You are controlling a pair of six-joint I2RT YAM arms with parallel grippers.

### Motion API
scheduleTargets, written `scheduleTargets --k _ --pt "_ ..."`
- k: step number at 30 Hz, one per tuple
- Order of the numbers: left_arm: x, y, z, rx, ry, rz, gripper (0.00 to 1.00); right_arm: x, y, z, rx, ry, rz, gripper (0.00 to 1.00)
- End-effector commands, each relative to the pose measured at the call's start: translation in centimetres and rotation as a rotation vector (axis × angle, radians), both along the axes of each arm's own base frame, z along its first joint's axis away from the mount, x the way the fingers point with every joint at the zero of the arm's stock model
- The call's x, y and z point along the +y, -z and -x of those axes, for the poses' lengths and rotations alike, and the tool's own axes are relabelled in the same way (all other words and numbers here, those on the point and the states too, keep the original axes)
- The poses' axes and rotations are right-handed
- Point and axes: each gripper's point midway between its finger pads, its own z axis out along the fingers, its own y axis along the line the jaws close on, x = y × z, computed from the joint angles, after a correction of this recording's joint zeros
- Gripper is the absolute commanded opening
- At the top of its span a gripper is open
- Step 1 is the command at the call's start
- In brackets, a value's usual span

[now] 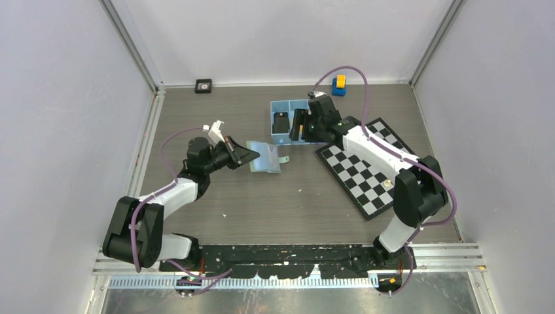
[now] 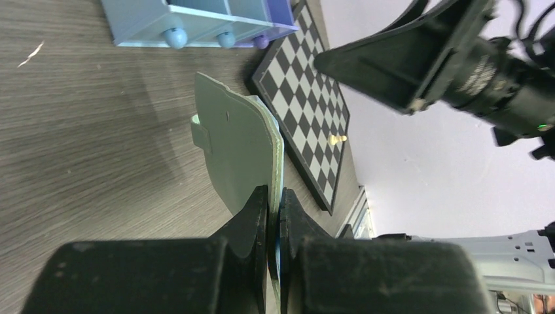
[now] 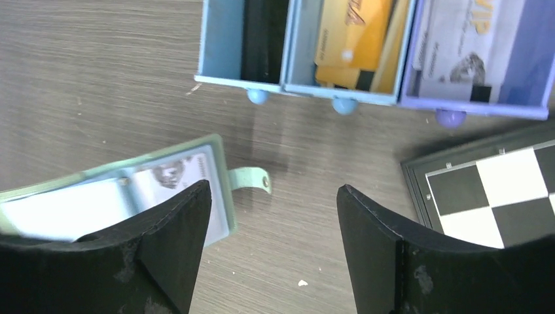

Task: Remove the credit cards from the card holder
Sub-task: Place the credit card in the storage box, then remove the credit card from the card holder.

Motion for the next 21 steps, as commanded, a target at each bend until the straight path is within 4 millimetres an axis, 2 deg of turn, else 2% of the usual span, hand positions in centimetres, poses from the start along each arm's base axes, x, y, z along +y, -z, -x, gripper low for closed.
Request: scheduleTargets --k 1,3,5,7,11,14,19,21 --pt "-0.3 -4.8 0.0 -0.172 0.034 0.067 0.00 -1.9 -1.7 -0.2 -0.080 0.182 -0.047 0.76" --pt "-0.1 -5.3 0.1 -0.189 0.030 0.076 0.00 -2.8 -1.9 0.7 -0.089 0.232 -0.060 0.82" --pt "-0.1 -6.1 0.4 -0.212 0.037 0.088 0.00 -3.0 -2.9 1.7 -0.117 0.223 -0.107 0.85" --pt "-0.1 -6.7 0.8 -0.230 0.040 0.100 0.00 -3.3 -3.0 2.6 -0.145 0.220 -0.150 0.92" --pt "-0.5 -8.6 1.5 -0.265 0.050 0.170 0.07 -2.5 -4.2 4.4 -0.255 0.149 -0.318 0.93" --pt "-1.5 -10.8 1.8 -0.291 0.066 0.220 0.00 -2.2 -5.4 5.2 -0.334 0.120 -0.435 0.93" --pt "-3.1 -14.9 1.7 -0.362 0.074 0.242 0.00 -0.4 -7.6 6.8 -0.310 -0.024 -0.599 0.93" --pt "-3.7 -16.1 1.8 -0.399 0.099 0.243 0.00 -0.4 -8.1 7.1 -0.328 -0.040 -0.656 0.93"
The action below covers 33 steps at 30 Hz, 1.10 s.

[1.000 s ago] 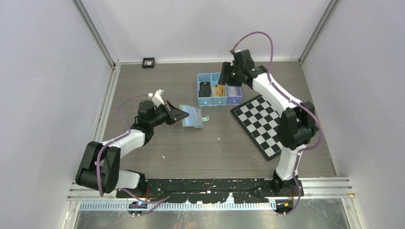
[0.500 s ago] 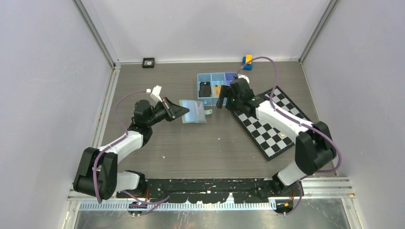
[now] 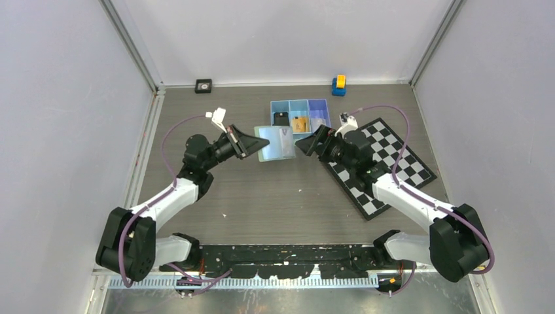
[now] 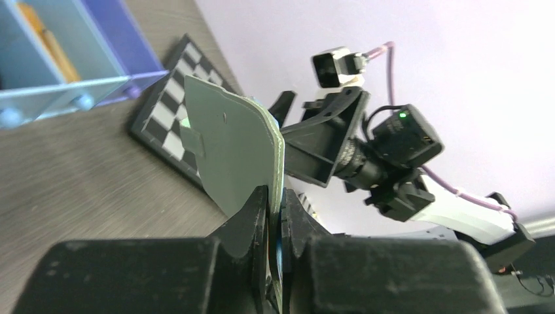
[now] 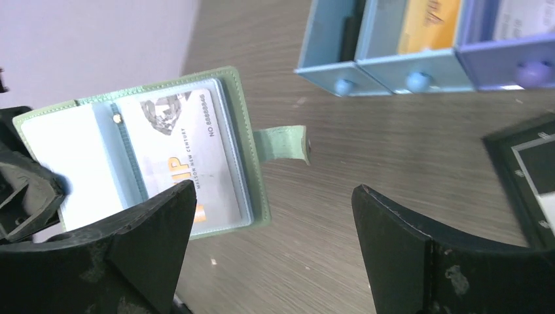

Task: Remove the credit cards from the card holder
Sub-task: Remove the credit card from the card holder.

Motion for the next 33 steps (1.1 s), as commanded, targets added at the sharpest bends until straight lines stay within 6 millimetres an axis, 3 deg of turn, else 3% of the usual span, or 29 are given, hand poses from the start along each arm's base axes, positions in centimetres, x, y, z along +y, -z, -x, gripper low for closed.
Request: scheduleTargets --k 1,9,14,20,23,29,33 --pt "-1.0 -7.5 0.3 -0.217 0.022 0.075 0.00 1.5 -6.3 0.4 -0.180 -0.098 -0.247 0.93" --pt "-1.7 -8.0 3.1 -0.287 0.137 0.160 0.00 0.9 -8.9 1.8 -0.272 -0.178 -0.405 0.93" --pt "-2.1 -9.4 4.5 -0.336 0.214 0.221 0.00 0.7 -9.6 2.7 -0.323 -0.210 -0.471 0.93" --pt "-2.2 -9.6 4.7 -0.336 0.241 0.240 0.00 1.8 -10.9 3.4 -0.338 -0.317 -0.577 0.92" --pt "-2.3 -9.0 4.3 -0.309 0.234 0.225 0.00 2.1 -11.8 4.1 -0.360 -0.369 -0.620 0.80" --pt "-2.6 -4.8 1.6 -0.214 0.145 0.057 0.00 2.0 -12.1 4.6 -0.392 -0.382 -0.597 0.50" --pt "-2.5 -3.7 1.1 -0.203 0.123 0.001 0.00 2.1 -11.4 4.2 -0.375 -0.371 -0.574 0.22"
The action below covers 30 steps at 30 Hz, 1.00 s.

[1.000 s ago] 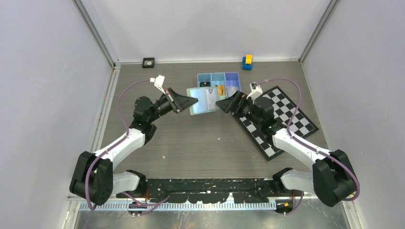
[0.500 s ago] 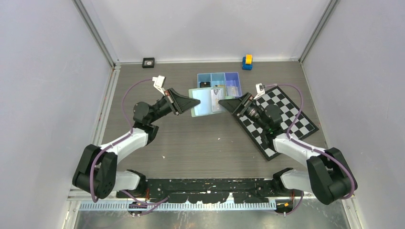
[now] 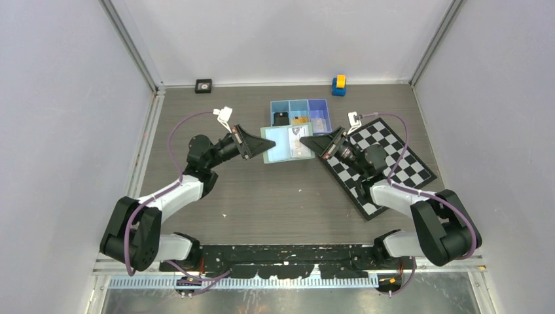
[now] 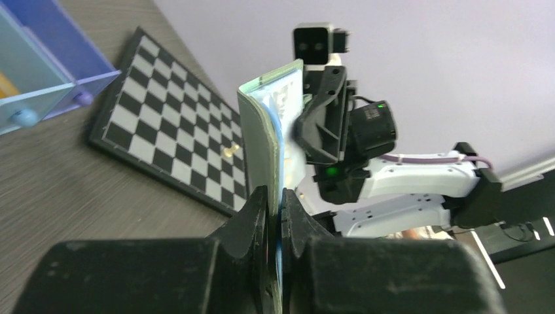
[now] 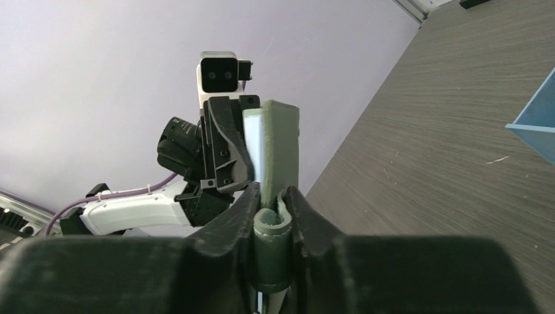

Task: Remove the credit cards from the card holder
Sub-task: Remove the credit card from the card holder.

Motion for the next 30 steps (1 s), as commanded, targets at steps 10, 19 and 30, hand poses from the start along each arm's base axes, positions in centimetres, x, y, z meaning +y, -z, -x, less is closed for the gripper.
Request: scheduleTargets --k 10,19,30 --pt "5.8 6.1 -4.7 0.161 -0.454 -0.389 0.59 -0.9 1.8 -2.4 0.055 0.132 0.161 0.00" --pt "11.3 7.1 -5.3 0.271 -0.769 -0.404 1.00 -1.4 3.7 -3.5 0.102 0.186 0.246 0.01" --pt "2.6 2.2 -2.1 -0.035 -0.263 -0.185 0.31 -0.9 4.5 -3.9 0.125 0.160 0.248 0.00"
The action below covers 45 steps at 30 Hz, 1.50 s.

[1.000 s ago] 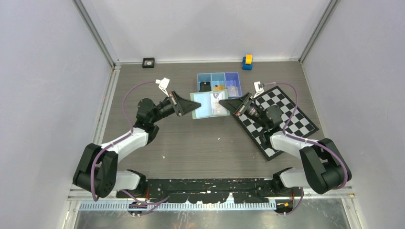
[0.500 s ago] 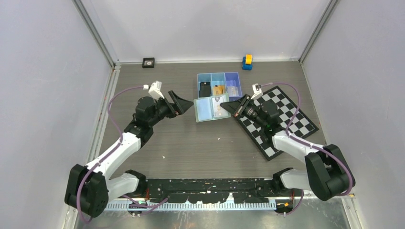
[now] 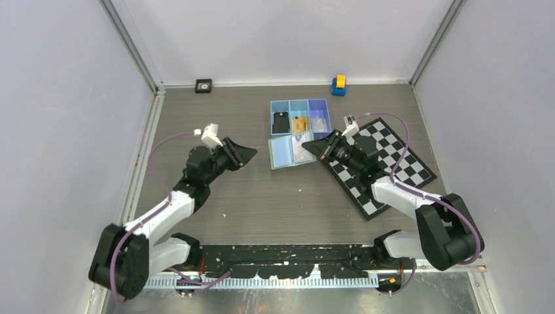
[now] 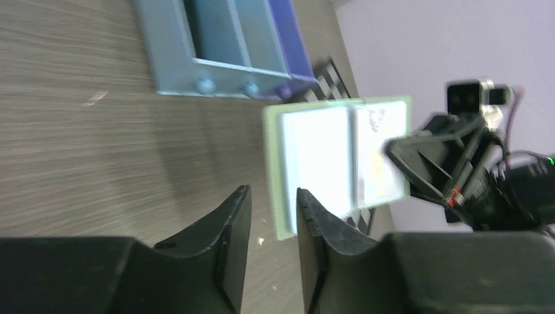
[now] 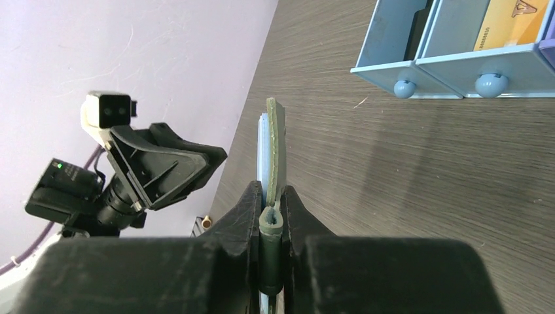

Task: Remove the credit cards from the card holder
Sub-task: Remove the credit card from the card holder.

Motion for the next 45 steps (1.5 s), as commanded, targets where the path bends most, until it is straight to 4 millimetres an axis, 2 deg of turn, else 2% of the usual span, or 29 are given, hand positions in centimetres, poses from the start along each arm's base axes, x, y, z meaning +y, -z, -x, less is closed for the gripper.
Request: scheduleTargets --k 1,4,9,14,17,23,28,33,41,45 --pt "-6.3 -7.1 1.4 -0.192 0.363 0.063 0.27 0.6 -3.0 -0.9 -0.098 -0.010 -0.027 0.00" --pt "-8.3 -6.9 2.2 -0.202 0.454 0.082 0.26 0.7 -3.0 -0.9 -0.096 -0.017 -0.031 0.01" --pt "-9.7 -6.5 2.7 -0.206 0.497 0.065 0.31 1.0 -3.1 -0.6 -0.099 -0.035 -0.045 0.00" --pt "-11.0 -5.4 2.6 -0.138 0.554 0.083 0.33 1.6 -3.9 -0.1 -0.122 -0.085 -0.099 0.00" --pt "-11.5 -4.9 2.4 -0.107 0.570 0.106 0.34 2.1 -4.6 0.4 -0.148 -0.119 -0.137 0.01" --pt "-11.6 -4.4 2.2 -0.080 0.570 0.111 0.43 2.5 -5.4 1.0 -0.173 -0.156 -0.171 0.00" --pt "-11.9 -4.5 2.3 -0.071 0.594 0.142 0.45 3.5 -6.0 1.8 -0.196 -0.212 -0.188 0.00" --pt "-12.2 -5.2 2.6 -0.096 0.631 0.204 0.40 4.5 -6.3 2.5 -0.206 -0.266 -0.208 0.01" --pt "-10.7 -6.7 2.1 -0.140 0.617 0.327 0.21 4.9 -5.6 2.2 -0.186 -0.280 -0.201 0.00" --pt "-10.5 -7.7 2.6 -0.180 0.645 0.371 0.18 5.3 -5.2 2.1 -0.169 -0.294 -0.202 0.00"
